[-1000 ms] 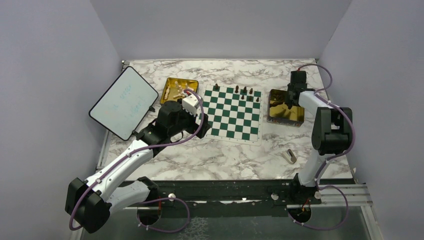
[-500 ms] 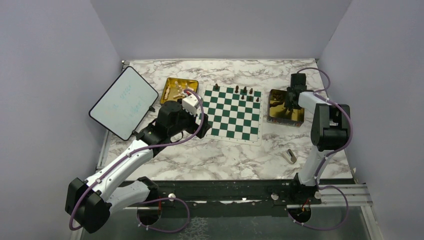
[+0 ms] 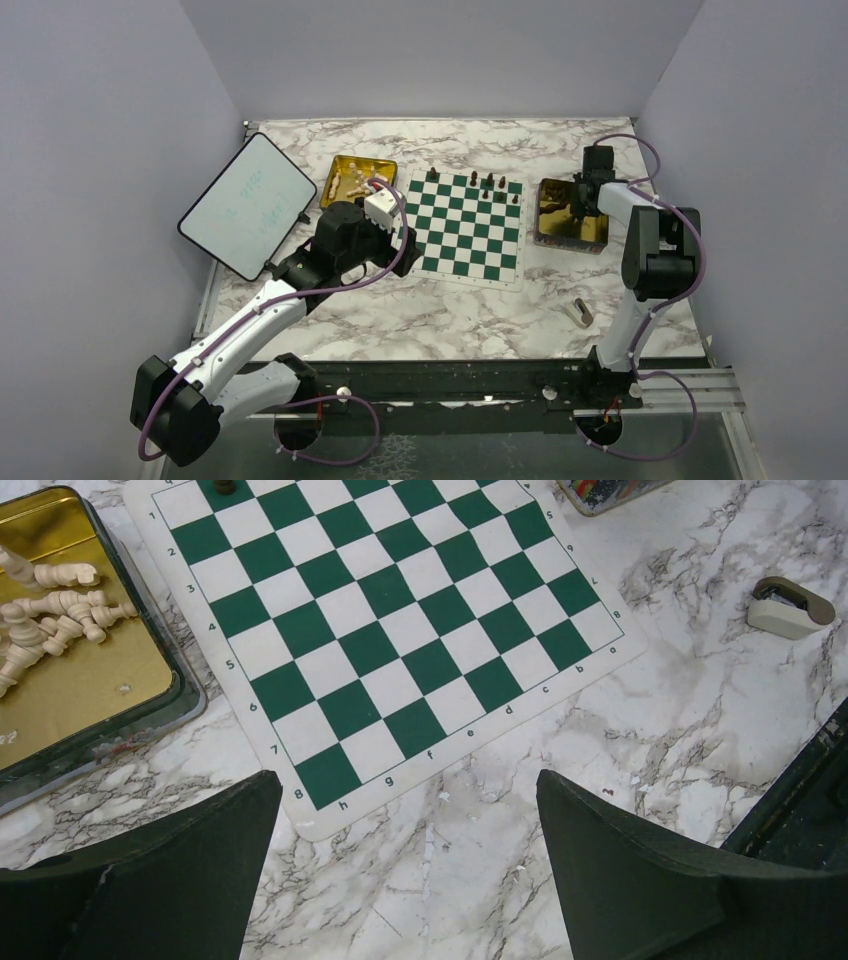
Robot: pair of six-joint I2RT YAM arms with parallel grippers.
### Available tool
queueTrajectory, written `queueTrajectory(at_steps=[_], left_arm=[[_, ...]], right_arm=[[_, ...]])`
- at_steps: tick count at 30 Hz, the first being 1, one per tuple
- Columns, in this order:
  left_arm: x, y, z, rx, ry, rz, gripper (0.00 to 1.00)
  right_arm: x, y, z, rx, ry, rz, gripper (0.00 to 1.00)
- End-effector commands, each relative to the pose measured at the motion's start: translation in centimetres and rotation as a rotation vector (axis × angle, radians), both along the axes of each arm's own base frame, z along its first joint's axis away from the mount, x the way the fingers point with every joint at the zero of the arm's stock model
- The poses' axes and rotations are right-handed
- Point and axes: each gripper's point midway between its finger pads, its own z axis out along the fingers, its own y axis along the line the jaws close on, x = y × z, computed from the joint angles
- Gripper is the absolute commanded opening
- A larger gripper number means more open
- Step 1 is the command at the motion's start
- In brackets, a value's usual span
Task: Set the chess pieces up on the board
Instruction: Pick up the chess piece from the storage box, then place the chess piece on the chessboard.
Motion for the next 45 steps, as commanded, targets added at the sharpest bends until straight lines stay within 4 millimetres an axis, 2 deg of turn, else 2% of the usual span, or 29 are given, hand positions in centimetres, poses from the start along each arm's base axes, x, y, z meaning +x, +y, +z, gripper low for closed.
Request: queueTrajectory(at_steps=[1, 9, 15, 19, 24, 27, 32, 37, 41, 43, 45], left_arm=[[0.2, 0.0, 0.3, -0.006, -0.019, 0.001, 0.99], [0.3, -0.1, -0.5, 0.004, -0.006, 0.001, 0.99], [0.4, 0.0, -1.2, 0.024, -0.018, -0.011, 0.96], [-0.2, -0.6, -1.4, 0.02, -0.032, -0.067, 0.94], [-1.9, -2.3, -1.1, -0.015, -0.077, -0.24, 0.88], [-3.3, -3.6, -0.1, -0.065, -0.103, -0.352, 0.84], [-3.4, -4.9, 2.1, -0.094, -0.207, -0.443, 0.77], [-2.6, -5.6, 3.4, -0.016, -0.365, -0.539, 0.77], [-0.2, -5.8, 5.4, 0.109, -0.55, -0.557, 0.76], [0.6, -5.9, 5.9, 0.184, -0.648, -0.595, 0.76], [0.8, -6.0, 5.4, 0.261, -0.747, -0.659, 0.78]], right_arm=[[-0.3, 0.2, -0.5, 0.024, 0.027, 0.018, 0.23], [-0.3, 0.1, 3.2, 0.037, -0.047, -0.045, 0.17], [-0.4, 0.9, 5.3, 0.086, -0.072, -0.047, 0.16], [-0.6, 2.1, 6.3, 0.142, -0.077, -0.014, 0.15], [-0.8, 4.9, 8.5, 0.274, -0.119, 0.066, 0.15], [-1.1, 7.5, 10.2, 0.382, -0.154, 0.159, 0.15], [-2.3, 12.8, 12.4, 0.538, -0.169, 0.368, 0.16], [-4.2, 18.7, 12.9, 0.592, -0.137, 0.546, 0.16], [-7.2, 23.8, 13.4, 0.68, -0.105, 0.711, 0.16], [-8.8, 25.6, 14.3, 0.771, -0.105, 0.771, 0.15], [-10.1, 26.9, 15.1, 0.826, -0.117, 0.819, 0.15]])
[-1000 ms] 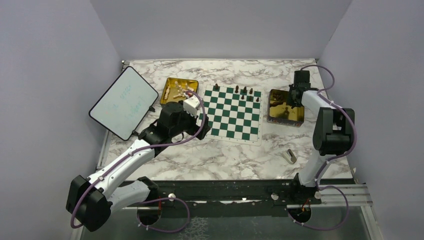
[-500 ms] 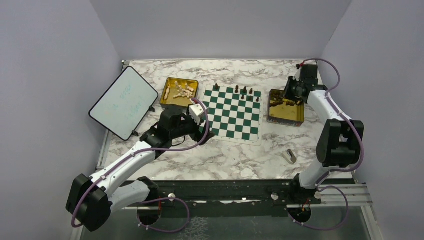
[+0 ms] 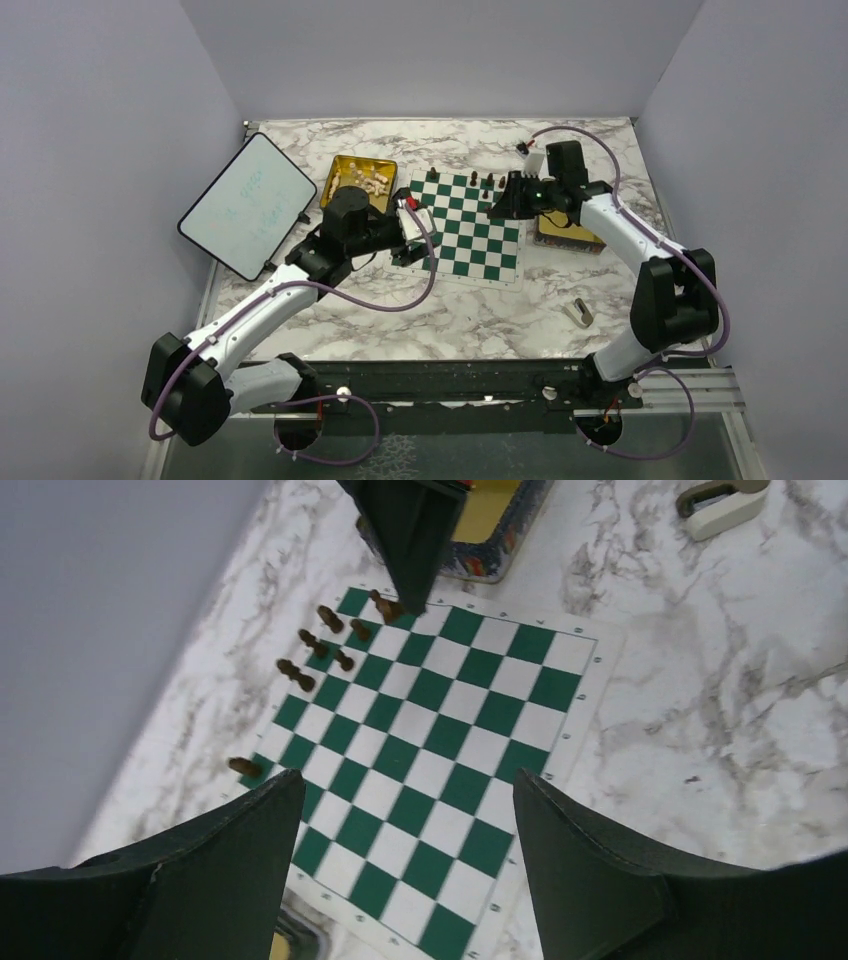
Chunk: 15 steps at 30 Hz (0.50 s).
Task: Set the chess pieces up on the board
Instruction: Place the chess piece on the chessboard.
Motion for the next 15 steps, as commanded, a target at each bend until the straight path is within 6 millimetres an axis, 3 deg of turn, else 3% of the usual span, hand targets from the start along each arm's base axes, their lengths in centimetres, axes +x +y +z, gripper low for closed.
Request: queueTrajectory(at_steps=[1, 4, 8, 15], left_arm=[[1.2, -0.7, 1.2, 0.142, -0.367, -0.149, 0.79], [1.7, -0.9, 0.0, 0.218, -0.407, -0.201, 0.8], [0.5, -2.2, -1.1, 0.253, -0.489, -0.371, 0.8], [-1.6, -3.9, -1.9, 0.25, -0.549, -0.484, 0.79]], right_arm=[[-3.8, 3.5, 3.5, 0.19, -0.03, 0.167, 0.15], [-6.1, 5.0, 3.9, 0.231, -0.007, 0.261, 0.16], [-8.4, 6.6, 3.5, 0.246, 0.026, 0.337, 0.16], [-10.5, 8.8, 3.0, 0.296, 0.065, 0.4, 0.15]])
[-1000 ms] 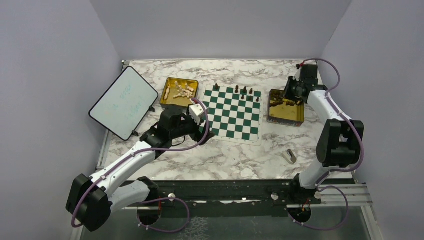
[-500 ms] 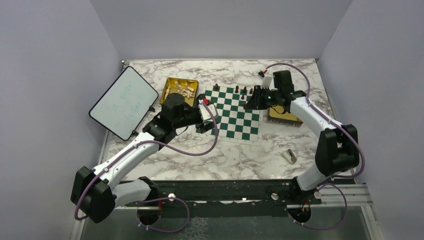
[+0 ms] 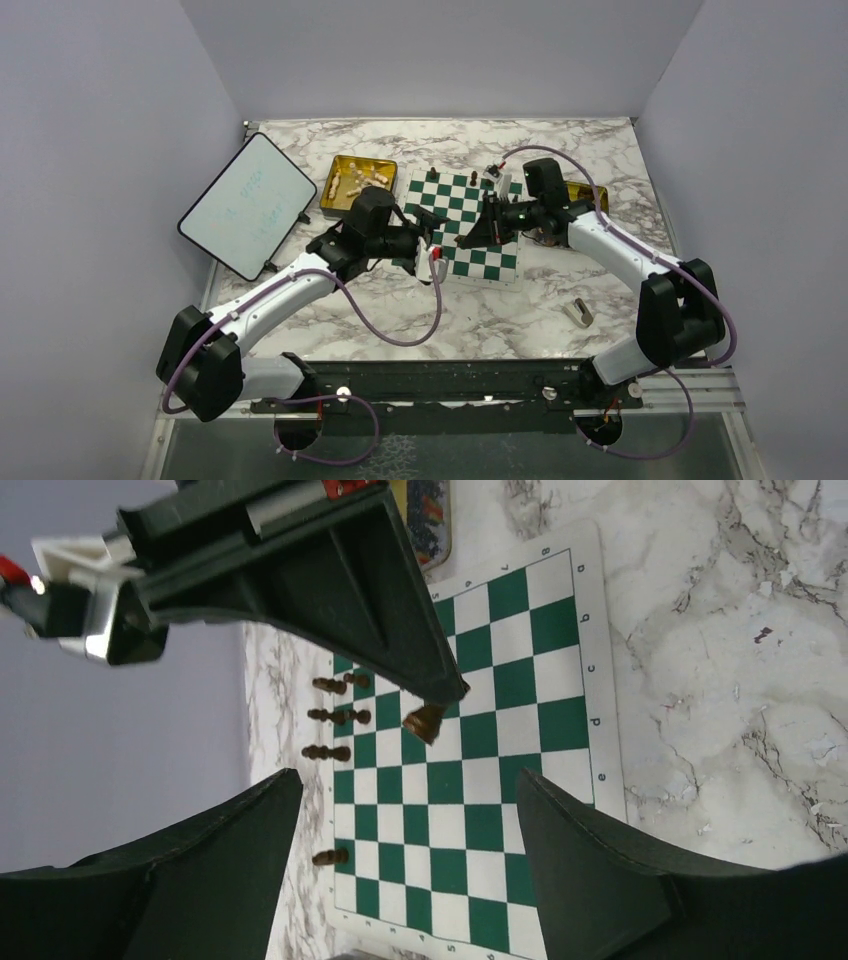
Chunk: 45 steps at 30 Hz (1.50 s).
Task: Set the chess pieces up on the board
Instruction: Place the chess piece on the chessboard.
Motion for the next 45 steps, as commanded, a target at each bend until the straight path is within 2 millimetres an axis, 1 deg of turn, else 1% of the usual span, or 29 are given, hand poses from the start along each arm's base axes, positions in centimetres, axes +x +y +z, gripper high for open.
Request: queueTrajectory(at_steps=[1, 7, 13, 17, 20, 23, 27, 33, 36, 40, 42, 45], left_arm=[[-2.3, -1.9, 0.8, -0.009, -0.083, -0.163, 0.79], [-3.1, -2.4, -0.5, 0.027, -0.077, -0.192, 0.73], [-3.3, -2.5, -1.5, 0.068, -0.076, -0.2, 0.67], [-3.1, -2.4, -1.7, 0.078, -0.07, -0.185, 0.59], [-2.5, -2.5, -1.7, 0.08, -0.031, -0.147, 0.49], [-2.6, -2.5, -1.5, 0.072, -0.007, -0.136, 0.46], [-2.5, -2.5, -1.4, 0.068, 0.012, -0.118, 0.42], [-2.2, -1.6, -1.9, 0.099, 0.017, -0.073, 0.42], [-2.1, -1.1, -2.4, 0.123, 0.002, -0.059, 0.48], [-1.7, -0.8, -2.7, 0.148, -0.021, -0.045, 0.54], [-1.6, -0.8, -2.6, 0.153, -0.023, -0.044, 0.54], [-1.5, -0.8, -2.7, 0.157, -0.011, -0.044, 0.49]], right_arm=[[-1.5, 1.5, 1.2, 0.076, 0.007, 0.065, 0.16], [-2.1, 2.7, 2.0, 0.118, 0.009, 0.092, 0.16], [-2.7, 3.4, 2.7, 0.142, 0.007, 0.127, 0.15], [-3.0, 3.5, 3.3, 0.154, -0.003, 0.136, 0.16], [-3.1, 3.5, 3.7, 0.16, -0.008, 0.139, 0.16], [-3.3, 3.6, 4.3, 0.18, -0.015, 0.147, 0.16], [-3.5, 3.6, 4.6, 0.194, -0.021, 0.161, 0.16], [-4.1, 3.6, 4.8, 0.213, -0.023, 0.194, 0.16], [-4.3, 3.6, 4.8, 0.213, -0.026, 0.205, 0.16], [-4.5, 3.5, 4.6, 0.209, -0.024, 0.214, 0.16], [-4.6, 3.4, 4.6, 0.207, -0.022, 0.219, 0.15], [-4.6, 3.3, 4.5, 0.199, -0.026, 0.216, 0.16]])
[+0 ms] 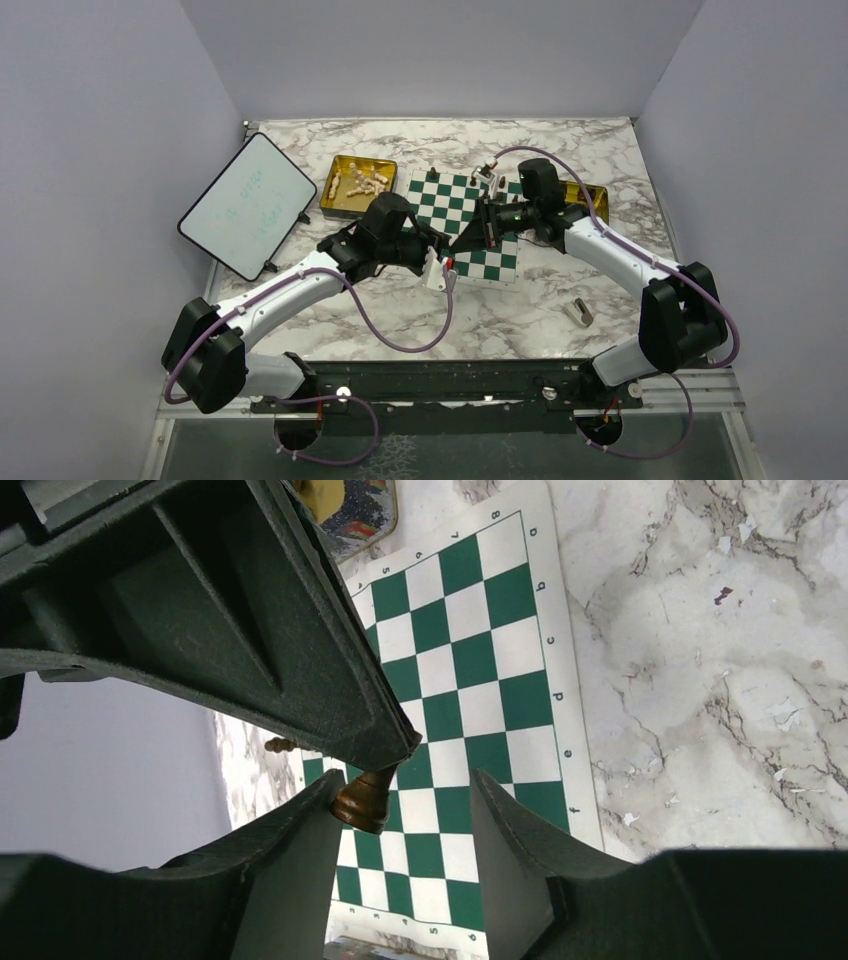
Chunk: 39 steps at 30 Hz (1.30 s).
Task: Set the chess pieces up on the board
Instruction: Place the chess piece on the chessboard.
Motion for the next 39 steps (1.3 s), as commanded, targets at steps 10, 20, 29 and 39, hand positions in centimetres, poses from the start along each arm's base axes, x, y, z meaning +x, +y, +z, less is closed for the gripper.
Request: queueTrajectory(at_steps=[10, 20, 29, 39], left_arm=[[0.7, -0.1, 0.7, -0.033, 0.143, 0.141, 0.28], [1.1, -1.5, 2.4, -0.244, 0.397, 0.327, 0.2], [2.0, -2.3, 4.1, -0.405, 0.564, 0.457, 0.19], [2.7, -1.9, 3.8, -0.405, 0.561, 0.51, 0.17]], right_arm=[[1.1, -0.3, 2.4, -0.004, -0.098, -0.112, 0.16], [2.7, -0.2, 3.8, 0.063, -0.087, -0.247, 0.17], [3.0, 0.0, 4.4, 0.107, -0.07, -0.287, 0.27], [3.0, -0.4, 4.6, 0.104, -0.085, -0.321, 0.24]])
